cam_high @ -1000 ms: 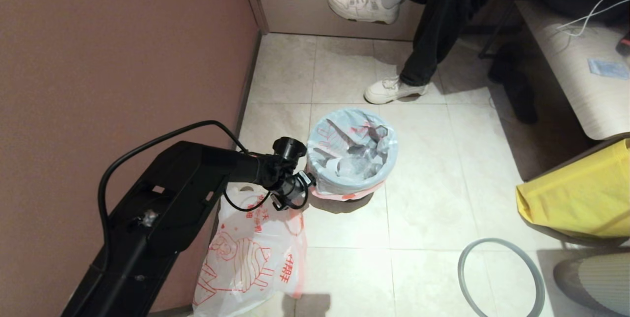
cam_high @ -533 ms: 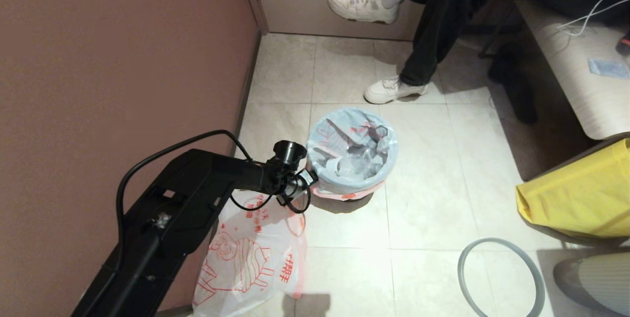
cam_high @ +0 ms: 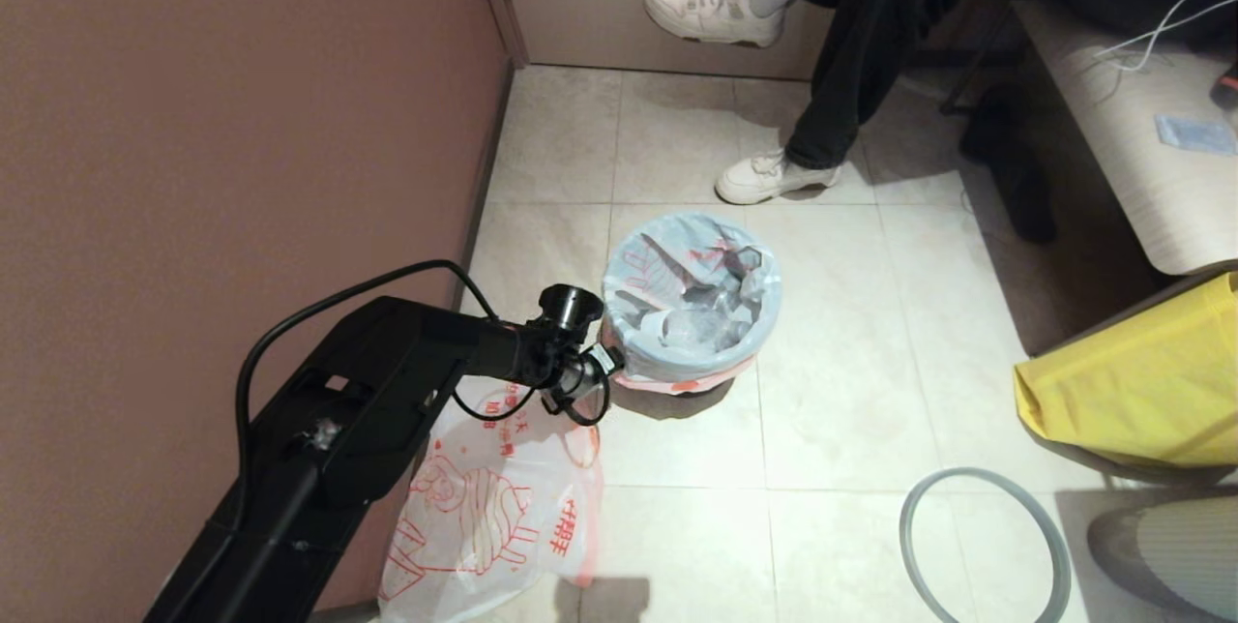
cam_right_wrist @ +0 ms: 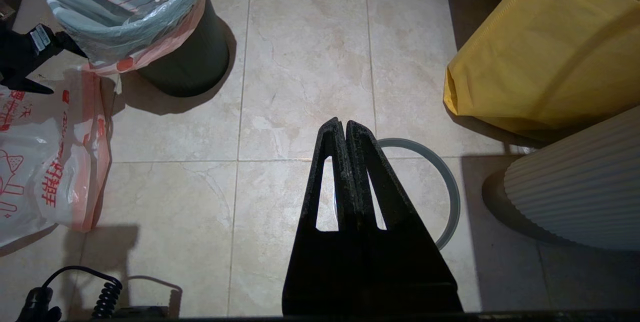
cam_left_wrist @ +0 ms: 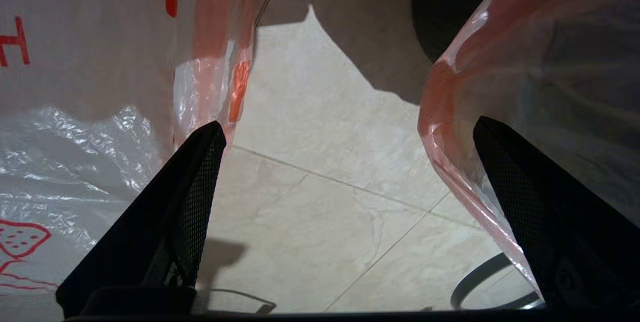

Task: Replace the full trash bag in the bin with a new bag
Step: Place the trash bag on the floor

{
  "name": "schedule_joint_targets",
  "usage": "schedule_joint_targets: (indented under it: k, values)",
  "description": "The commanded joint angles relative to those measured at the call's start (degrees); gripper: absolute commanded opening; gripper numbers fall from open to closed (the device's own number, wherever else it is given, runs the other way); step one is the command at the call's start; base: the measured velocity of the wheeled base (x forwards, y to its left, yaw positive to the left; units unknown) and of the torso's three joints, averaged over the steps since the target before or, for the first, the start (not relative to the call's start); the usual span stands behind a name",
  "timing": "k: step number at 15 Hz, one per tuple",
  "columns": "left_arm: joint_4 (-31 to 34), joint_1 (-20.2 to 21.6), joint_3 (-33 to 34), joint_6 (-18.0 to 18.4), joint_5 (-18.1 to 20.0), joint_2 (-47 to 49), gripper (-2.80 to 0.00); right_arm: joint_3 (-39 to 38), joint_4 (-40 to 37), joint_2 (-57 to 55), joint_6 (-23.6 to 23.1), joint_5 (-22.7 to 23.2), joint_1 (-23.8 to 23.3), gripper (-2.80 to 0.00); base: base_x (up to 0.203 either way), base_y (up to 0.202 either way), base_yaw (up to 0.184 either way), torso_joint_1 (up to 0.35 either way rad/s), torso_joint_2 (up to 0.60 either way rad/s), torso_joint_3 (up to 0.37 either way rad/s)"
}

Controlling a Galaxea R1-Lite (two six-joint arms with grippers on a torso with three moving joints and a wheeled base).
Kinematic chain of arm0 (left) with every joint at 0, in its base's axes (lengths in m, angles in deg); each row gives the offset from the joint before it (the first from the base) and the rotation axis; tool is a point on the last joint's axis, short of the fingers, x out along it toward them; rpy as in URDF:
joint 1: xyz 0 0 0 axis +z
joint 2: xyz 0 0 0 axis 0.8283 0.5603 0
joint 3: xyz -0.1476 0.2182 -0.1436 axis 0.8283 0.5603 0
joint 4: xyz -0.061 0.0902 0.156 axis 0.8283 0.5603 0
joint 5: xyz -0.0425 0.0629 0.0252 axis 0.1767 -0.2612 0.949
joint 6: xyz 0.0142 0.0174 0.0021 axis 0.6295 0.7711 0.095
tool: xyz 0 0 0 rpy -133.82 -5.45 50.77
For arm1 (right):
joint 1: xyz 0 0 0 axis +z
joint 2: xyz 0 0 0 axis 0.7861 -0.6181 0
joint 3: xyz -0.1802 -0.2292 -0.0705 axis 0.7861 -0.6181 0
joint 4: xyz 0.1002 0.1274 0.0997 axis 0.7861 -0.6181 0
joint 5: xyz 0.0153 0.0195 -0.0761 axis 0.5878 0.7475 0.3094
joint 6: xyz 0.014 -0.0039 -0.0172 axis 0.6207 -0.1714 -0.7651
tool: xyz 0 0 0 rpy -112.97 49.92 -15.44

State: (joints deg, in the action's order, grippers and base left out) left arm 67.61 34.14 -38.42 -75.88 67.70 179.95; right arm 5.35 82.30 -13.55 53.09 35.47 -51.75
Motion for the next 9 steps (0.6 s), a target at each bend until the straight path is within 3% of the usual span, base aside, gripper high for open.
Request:
schedule_joint_targets:
  k: [1,9]
  values:
    - [0.62,-0.26,-0.06,0.59,0.11,-0.47,0.00,0.00,0.04,-0.04,0.00,0.00,0.01,-2.80,0.000,0.000,0.000,0.000,0.00,0.000]
    - [-0.47,-2.21,-0.32,3.23,-0.33,1.54,0.00,0.00,0.03,-0.04,0.02,0.00,0.01,-2.80,0.000,0.000,0.000,0.000,0.00,0.000]
